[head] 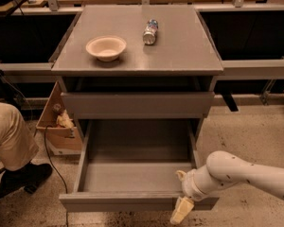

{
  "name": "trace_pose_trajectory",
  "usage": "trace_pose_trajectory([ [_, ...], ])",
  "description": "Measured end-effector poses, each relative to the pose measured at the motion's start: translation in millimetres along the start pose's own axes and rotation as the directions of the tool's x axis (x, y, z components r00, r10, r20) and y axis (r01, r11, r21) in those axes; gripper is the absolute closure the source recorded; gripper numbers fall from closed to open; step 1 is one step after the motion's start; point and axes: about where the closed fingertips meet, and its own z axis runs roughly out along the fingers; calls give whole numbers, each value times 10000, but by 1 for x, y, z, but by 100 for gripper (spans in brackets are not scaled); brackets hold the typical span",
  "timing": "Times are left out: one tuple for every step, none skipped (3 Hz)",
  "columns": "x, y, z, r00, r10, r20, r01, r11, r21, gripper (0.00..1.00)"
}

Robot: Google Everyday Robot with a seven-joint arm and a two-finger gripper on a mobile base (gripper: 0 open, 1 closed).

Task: Close middle drawer

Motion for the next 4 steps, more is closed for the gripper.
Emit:
trace_pose_trajectory([
  [-6,-19,10,9997,-35,235,29,9997,229,0],
  [-12,-34,17,9993,11,369,-33,9983,589,0],
  [-15,-42,23,9987,111,491,-155,9958,901,18],
  [-23,-52,32,9977,176,650,-255,9921,1231,43],
])
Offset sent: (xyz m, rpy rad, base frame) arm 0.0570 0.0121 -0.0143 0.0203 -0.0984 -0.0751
